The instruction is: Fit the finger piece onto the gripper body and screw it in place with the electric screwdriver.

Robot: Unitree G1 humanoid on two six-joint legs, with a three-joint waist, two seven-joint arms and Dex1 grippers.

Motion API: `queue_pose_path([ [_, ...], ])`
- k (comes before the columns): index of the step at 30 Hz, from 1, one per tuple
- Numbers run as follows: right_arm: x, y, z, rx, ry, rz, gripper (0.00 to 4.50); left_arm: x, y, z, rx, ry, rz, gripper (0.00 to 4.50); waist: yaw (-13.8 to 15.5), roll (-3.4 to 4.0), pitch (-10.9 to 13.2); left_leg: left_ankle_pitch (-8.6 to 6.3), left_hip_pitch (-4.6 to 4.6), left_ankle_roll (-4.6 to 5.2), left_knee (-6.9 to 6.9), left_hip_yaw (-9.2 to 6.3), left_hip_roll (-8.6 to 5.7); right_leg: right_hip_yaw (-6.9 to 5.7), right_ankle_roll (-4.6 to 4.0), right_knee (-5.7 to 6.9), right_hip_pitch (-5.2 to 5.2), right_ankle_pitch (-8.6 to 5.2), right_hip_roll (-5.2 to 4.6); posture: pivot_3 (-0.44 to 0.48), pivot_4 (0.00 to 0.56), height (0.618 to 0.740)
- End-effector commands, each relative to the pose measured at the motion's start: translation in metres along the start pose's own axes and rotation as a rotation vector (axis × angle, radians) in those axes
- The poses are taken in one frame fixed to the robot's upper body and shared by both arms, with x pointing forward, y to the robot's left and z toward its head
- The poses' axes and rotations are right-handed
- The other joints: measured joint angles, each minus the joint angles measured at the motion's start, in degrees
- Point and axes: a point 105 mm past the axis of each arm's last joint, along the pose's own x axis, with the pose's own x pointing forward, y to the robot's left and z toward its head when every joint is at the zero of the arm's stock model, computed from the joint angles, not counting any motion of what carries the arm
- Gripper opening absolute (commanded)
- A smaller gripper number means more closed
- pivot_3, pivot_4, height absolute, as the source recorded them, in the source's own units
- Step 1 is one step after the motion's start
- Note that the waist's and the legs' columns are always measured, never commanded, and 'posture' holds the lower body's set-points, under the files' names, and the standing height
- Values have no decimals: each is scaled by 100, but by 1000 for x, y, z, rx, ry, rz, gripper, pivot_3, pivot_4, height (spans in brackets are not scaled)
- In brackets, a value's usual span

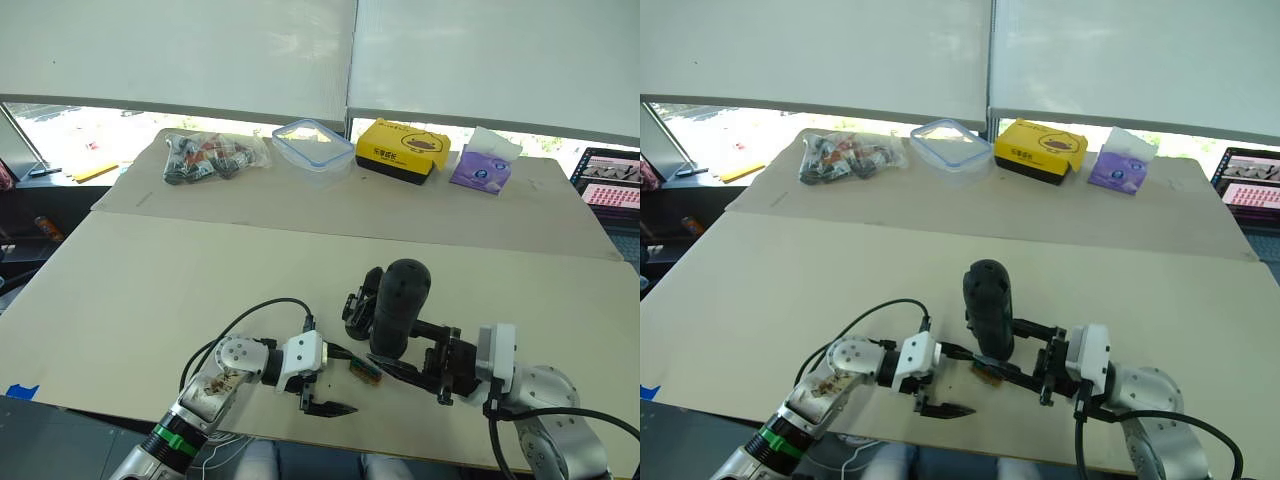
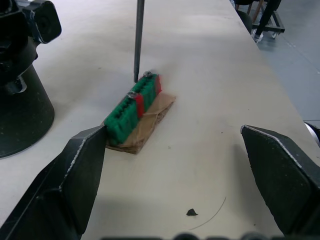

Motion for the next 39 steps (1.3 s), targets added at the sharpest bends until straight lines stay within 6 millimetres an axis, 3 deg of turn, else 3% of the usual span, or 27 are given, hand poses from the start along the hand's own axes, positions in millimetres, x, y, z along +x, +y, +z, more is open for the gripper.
queue_pose_path([
  [1, 2, -3, 14, -77, -56, -6, 1903, 9, -10, -2, -17, 8, -40, 4500, -1, 0, 0, 0, 0, 0, 0, 0, 0, 0, 0, 0, 0, 0, 0, 0, 150, 740],
  [9, -2, -5, 21, -88, -88, -18, 1903, 6, -7, -1, -13, 12, -26, 4500, -6, 0, 0, 0, 0, 0, 0, 0, 0, 0, 0, 0, -1, 0, 0, 0, 150, 740],
  [13, -5, -9, 39, -45, -139, -36, 1903, -6, 6, 2, -5, -16, 32, 4500, -12, -1, 1, 0, -1, 0, 0, 0, 0, 0, 0, 1, -1, 0, 0, 0, 150, 740],
  [19, 0, -1, 49, 67, -151, 14, 1903, -24, 19, -1, -2, -43, 34, 4500, -72, -3, 2, 0, 0, 0, -2, -3, 0, -1, -1, 8, -4, 1, 1, 0, 150, 740],
  [31, 1, 4, 29, 68, -90, 22, 1903, -27, 12, -12, 22, -45, 14, 4500, -74, -4, 3, 0, 0, 1, -4, -3, 0, 0, -2, 5, -5, 1, 2, 0, 150, 740],
  [39, 1, 1, 27, 56, -100, 21, 1903, -24, 9, -16, 21, -45, 10, 4500, -75, -4, 2, 0, 1, 0, -5, -3, 0, 0, -2, 5, -5, 1, 2, 0, 150, 740],
])
